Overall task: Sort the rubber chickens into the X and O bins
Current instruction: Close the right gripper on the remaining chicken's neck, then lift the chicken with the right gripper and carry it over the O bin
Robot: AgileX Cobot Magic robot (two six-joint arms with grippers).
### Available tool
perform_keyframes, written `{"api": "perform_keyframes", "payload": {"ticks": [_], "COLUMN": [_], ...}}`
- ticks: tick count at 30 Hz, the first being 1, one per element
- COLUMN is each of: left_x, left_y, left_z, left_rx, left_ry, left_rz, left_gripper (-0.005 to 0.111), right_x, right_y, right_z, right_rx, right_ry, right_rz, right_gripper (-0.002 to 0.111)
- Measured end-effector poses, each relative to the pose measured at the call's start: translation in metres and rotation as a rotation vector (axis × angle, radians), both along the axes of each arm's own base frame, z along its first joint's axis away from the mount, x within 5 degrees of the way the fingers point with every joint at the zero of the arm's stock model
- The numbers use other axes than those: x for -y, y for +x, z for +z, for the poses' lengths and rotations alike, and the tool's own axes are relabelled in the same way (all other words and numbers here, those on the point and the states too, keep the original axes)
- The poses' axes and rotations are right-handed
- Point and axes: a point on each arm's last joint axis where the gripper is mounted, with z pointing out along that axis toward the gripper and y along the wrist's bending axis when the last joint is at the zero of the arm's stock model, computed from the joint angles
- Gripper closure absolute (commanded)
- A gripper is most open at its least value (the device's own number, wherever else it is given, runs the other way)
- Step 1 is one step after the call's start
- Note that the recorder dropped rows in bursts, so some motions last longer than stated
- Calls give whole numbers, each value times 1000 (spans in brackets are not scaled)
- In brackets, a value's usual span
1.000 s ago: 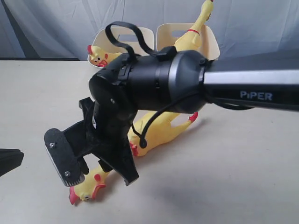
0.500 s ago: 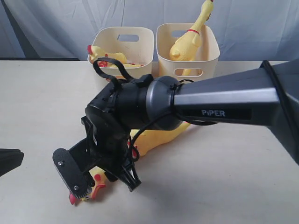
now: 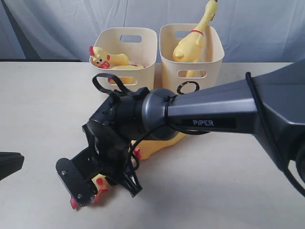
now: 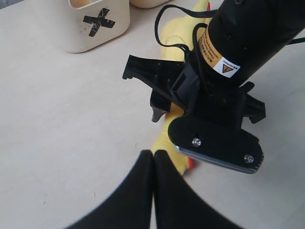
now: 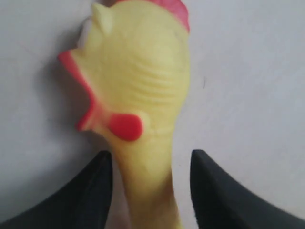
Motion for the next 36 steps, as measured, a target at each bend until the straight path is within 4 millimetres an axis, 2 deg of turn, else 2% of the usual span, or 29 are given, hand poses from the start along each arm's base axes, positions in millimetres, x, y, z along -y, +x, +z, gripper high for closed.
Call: {"api": "perform_keyframes", "payload": {"ticks": [6,14,18,24,36], "left_x": [0,0,0,0,0], "left_y": [0,0,0,0,0], "left_z": [0,0,0,0,0], "left_rx": [0,0,0,0,0], "left_ry": [0,0,-2,-2,-2], "left_rz": [0,0,0,0,0], "left_gripper": [107,107,107,107,107], "right_x": [-1,0,2,8,19], "right_y": [0,1,-1,-4,-10], "right_z": [-2,-2,6,38,113], "right_rx": [3,4,0,-13,6], "right_ry": [0,-3,-6,59,319], "right_rz": [3,4,-9,-131,-364], "right_gripper": [109,109,109,109,109]}}
